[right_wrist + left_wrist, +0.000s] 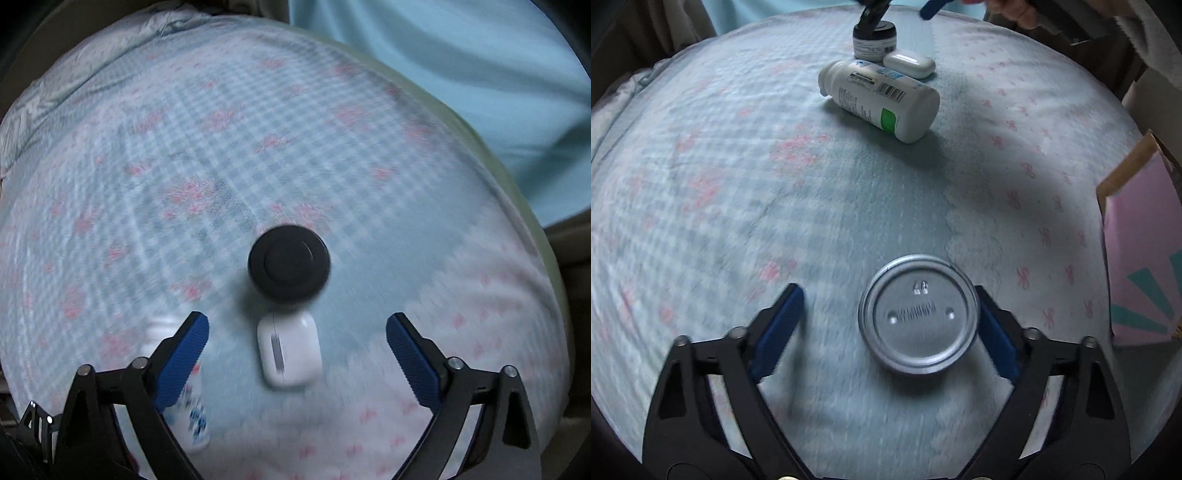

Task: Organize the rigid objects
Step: 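Grasp the silver tin with the left gripper while the right gripper grasps the black-lidded jar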

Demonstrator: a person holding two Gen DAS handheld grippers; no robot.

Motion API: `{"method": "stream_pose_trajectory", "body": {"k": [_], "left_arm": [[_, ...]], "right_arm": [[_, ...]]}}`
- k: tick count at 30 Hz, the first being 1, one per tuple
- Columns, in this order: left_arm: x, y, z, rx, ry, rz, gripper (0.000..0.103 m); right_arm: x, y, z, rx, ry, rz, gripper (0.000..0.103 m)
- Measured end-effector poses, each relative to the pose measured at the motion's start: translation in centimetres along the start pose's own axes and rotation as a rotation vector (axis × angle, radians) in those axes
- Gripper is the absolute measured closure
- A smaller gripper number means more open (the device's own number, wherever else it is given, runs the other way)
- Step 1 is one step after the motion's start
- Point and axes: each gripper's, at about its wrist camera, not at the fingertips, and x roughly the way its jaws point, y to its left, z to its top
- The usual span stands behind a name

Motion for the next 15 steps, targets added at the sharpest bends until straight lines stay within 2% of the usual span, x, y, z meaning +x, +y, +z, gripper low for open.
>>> {"method": "stream_pose_trajectory", "body": {"k": [2,4,6,10,12,13,14,15], "left_arm": [[0.3,-0.1,0.1,0.004,-0.011,-0.001,0.024],[0.5,-0.4,0.1,0.011,-0.017,-0.005,0.030],[0.6,-0.6,-0.1,0.025,-0.021,0.001,0.031],[0.4,-1.2,-0.4,0.044,-0.028,-0.018,0.050],[0.3,-1.5,-0.6,0.059,-0.034,-0.016,0.052],[0.2,-1.6,-0.6,0.063,-0.036,-0.014,0.052],[0.3,-1.5,-0.5,0.060,-0.036,-0.017,0.052],[0.3,-1.4,-0.5,0.053,-0.038,-0.025,0.052]], "right_arm": [[1.1,0.1,0.5,-0.011,-0.005,0.003,0.016],[1.9,0.2,0.9,-0.006,-0.008,0.003,0.017],[2.5,0.2,1.2,0.000,-0.011,0.011,0.017],[3.2,0.3,1.6,-0.006,-0.014,0.006,0.019],[3.7,0.3,1.7,-0.008,-0.004,0.006,0.034],[3.9,0.3,1.7,-0.007,0.003,0.004,0.038],[4.1,0.3,1.7,-0.005,0.009,0.006,0.047],[4.3,0.2,1.7,-0.002,0.014,0.008,0.050]]}}
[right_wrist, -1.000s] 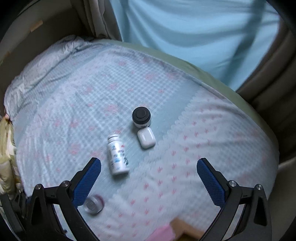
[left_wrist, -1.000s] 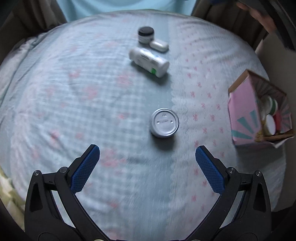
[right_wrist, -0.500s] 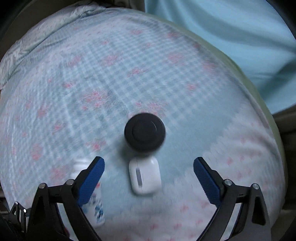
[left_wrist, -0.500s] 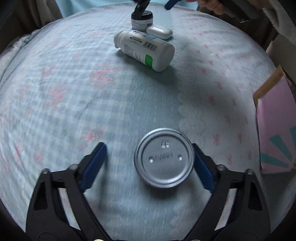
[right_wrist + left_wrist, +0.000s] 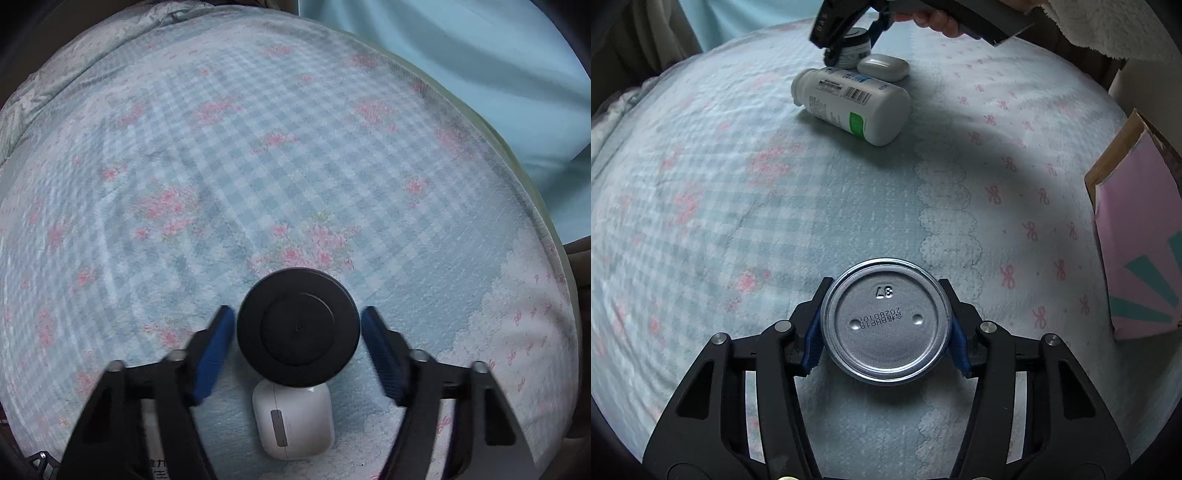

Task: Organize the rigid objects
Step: 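Grasp the silver tin with the left gripper while the right gripper grasps the black-lidded jar, then carry the tin and jar into the cardboard box and release both grippers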

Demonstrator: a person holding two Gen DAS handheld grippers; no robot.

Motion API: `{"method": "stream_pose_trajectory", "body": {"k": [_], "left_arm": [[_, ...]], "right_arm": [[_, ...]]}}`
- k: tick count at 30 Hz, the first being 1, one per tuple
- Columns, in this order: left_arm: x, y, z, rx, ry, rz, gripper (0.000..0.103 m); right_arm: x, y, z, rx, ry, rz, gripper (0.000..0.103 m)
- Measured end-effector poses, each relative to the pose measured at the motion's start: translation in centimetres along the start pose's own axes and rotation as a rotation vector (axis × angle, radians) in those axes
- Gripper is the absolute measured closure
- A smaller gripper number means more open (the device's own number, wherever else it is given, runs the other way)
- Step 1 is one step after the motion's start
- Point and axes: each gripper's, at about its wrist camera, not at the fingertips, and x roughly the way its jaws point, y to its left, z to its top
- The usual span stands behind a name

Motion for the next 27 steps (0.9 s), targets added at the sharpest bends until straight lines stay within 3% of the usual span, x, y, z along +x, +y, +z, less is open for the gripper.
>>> {"method": "stream_pose_trajectory", "body": {"k": [9,14,21,27], "left_arm": [[-0.3,0.5,0.0,-0.025,0.005,-0.015,0.052],[-1.1,1.3,0.3,-0.059,0.007,-0.004,0.052],[-4.6,2.3,1.7,-0.076,-0.039,0.019,0.052],[-9.3,1.9,3.5,-0.059,-0.094,0.021,0.052]], "right_arm": [[-0.1,0.0,0.1,0.006,-0.001,-0.008,0.051],[-2.2,0.6,0.1,0.016,-0.020,-0.005,0.051],[-7.9,0.7,-0.9,0.059,-0.065,-0.002,0.051],[-14.8,1.3,-3.7,0.116,-0.106,-0.001,0.051]]}}
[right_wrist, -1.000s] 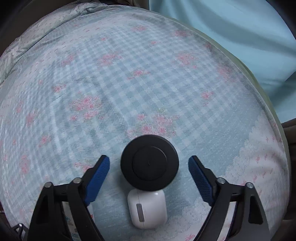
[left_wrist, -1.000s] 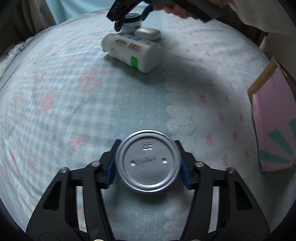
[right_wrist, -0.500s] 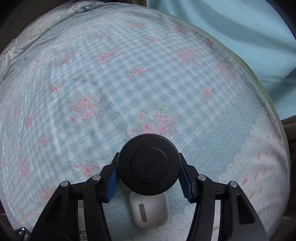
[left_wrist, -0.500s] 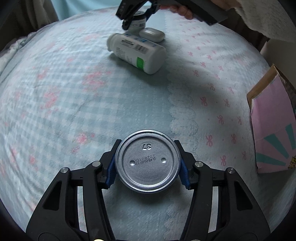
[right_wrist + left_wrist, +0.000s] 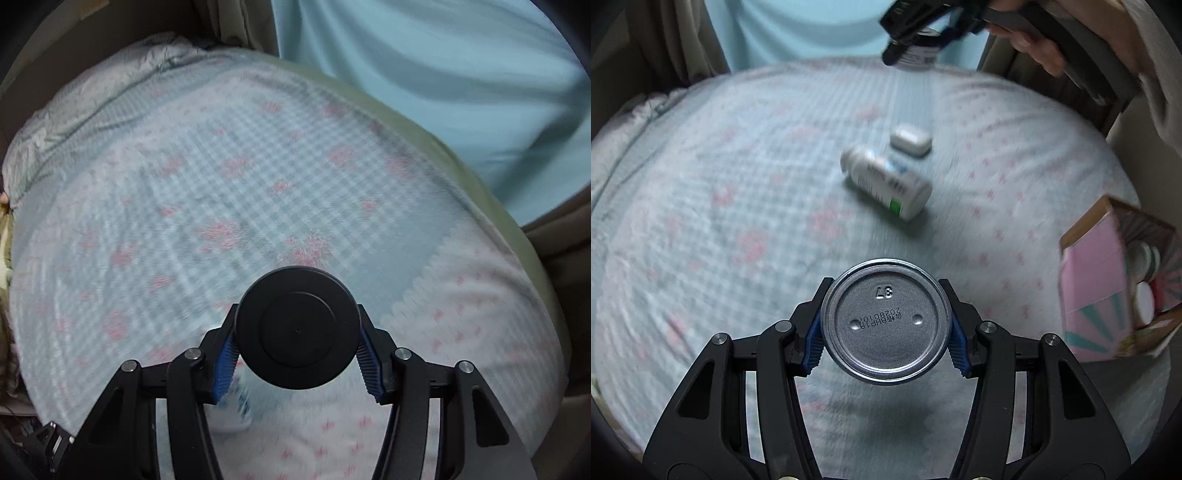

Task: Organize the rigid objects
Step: 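Carry the tin and jar into the cardboard box and release both grippers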

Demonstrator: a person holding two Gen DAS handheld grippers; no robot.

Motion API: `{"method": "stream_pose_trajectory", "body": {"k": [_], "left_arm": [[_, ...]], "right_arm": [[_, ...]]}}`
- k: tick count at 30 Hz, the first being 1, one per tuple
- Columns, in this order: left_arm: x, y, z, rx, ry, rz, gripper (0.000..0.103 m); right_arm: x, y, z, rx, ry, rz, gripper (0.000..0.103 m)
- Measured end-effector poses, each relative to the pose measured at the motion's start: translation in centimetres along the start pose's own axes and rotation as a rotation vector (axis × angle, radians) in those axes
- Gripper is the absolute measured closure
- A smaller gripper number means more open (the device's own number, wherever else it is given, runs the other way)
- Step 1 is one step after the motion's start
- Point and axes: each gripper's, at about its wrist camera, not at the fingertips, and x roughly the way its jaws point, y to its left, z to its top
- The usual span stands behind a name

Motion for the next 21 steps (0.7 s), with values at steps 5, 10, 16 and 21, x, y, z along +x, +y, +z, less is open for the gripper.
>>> {"method": "stream_pose_trajectory", "body": {"k": [5,10,16,21], "left_arm": [[-4.7,-0.8,1.8,0.020,-0.046,-0.017,0.052],[-9.7,-2.9,2.9,0.055,-0.080,-0.054,0.052],[-14.5,-7.2,4.2,0.119,-0.094,-0.108,0.052],[-17.0,-11.3,5.1,0.170,-0.101,-0.149,0.052]], "right_arm": [[-6.9,-0.3,-2.9,0.063,-0.023,0.000,0.051],[-14.0,-1.4,-7.6,0.149,-0.036,-0.009,0.051],[-21.7,-3.9,-14.9,0.250,-0.048,-0.048,0.051],[-26.4,-6.8,-22.0,0.354,-0.047,-0.089,0.051]]}}
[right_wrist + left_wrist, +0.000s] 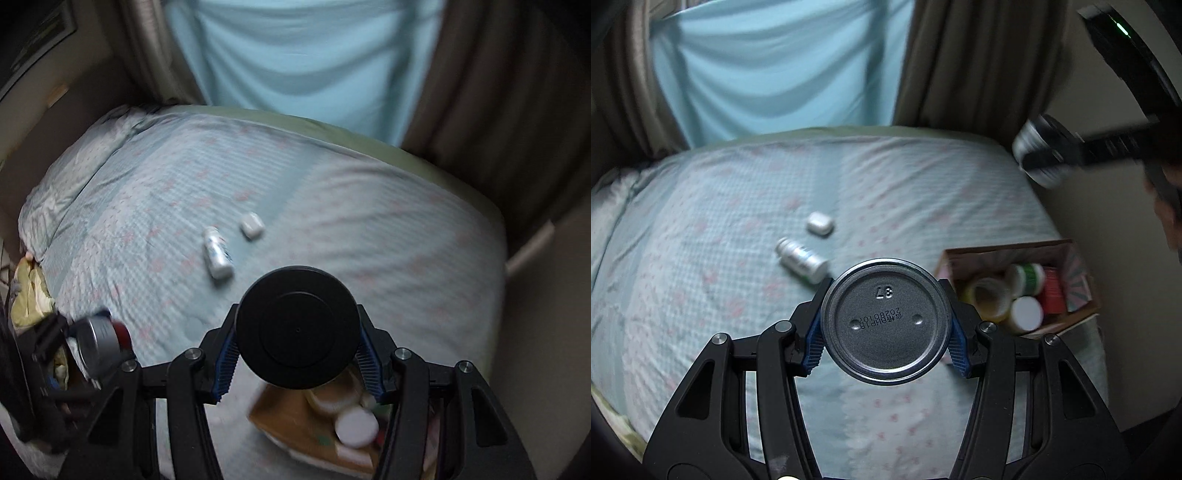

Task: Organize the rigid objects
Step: 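Carry the tin and jar into the cardboard box and release both grippers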

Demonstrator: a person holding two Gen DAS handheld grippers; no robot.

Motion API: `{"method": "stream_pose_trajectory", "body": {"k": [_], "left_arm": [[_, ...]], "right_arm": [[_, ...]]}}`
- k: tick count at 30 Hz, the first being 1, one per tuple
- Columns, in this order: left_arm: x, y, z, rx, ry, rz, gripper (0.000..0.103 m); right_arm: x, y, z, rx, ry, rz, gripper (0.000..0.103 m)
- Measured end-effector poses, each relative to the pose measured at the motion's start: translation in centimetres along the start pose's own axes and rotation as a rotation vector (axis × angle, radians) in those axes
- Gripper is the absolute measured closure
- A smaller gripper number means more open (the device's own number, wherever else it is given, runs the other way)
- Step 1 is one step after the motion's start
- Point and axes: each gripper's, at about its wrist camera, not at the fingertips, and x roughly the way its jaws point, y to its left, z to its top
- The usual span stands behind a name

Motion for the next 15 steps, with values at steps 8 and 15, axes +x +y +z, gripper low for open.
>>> {"method": "stream_pose_trajectory", "body": {"k": [8,15], "left_arm": [[1.1,-7.5,2.1,0.054,0.020,-0.097,0.052],[5.6,-13.9,2.5,0.111,0.099,-0.156,0.052]], "right_arm": [[-3.1,-7.5,-8.5,0.093,0.039,-0.093,0.051],[-1.8,-12.1,-14.3,0.167,0.088,-0.110,0.051]]}}
